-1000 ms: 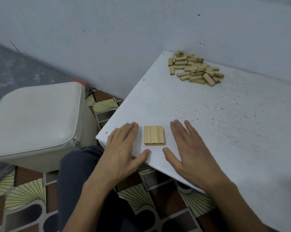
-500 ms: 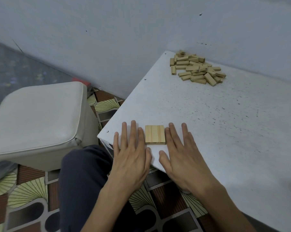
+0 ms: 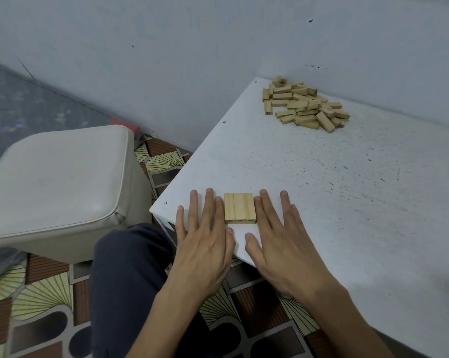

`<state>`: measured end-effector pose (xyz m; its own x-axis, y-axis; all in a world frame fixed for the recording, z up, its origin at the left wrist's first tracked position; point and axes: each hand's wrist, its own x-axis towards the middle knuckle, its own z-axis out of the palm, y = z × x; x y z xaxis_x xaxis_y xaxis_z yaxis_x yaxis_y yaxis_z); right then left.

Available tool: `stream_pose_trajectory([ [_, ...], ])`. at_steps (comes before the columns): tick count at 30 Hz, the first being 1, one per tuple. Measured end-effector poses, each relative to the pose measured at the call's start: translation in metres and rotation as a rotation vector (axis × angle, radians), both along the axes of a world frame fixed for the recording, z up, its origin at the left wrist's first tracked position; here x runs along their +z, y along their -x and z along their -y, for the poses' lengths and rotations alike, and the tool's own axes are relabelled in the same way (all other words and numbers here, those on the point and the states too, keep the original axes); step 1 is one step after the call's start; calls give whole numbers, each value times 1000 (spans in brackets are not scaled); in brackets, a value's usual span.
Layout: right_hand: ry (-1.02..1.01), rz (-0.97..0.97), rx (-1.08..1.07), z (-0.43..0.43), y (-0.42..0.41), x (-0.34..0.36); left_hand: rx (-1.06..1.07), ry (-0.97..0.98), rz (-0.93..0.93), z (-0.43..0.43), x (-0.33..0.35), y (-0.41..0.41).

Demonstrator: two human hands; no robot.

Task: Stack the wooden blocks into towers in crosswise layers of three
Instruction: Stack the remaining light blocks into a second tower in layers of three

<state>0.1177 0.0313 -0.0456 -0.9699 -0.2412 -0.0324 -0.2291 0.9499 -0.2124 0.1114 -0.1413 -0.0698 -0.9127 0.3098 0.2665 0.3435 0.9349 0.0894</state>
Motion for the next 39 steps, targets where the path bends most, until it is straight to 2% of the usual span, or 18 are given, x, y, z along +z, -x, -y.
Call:
stream_pose_trajectory([
  [17, -26, 55, 9, 0, 0, 3, -6, 0, 24, 4, -2, 1],
  [23, -1, -16, 8, 0, -1, -2, -3, 4, 38, 4, -2, 1],
  [39, 8, 30, 8, 0, 0, 1, 0, 49, 60, 3, 0, 3],
])
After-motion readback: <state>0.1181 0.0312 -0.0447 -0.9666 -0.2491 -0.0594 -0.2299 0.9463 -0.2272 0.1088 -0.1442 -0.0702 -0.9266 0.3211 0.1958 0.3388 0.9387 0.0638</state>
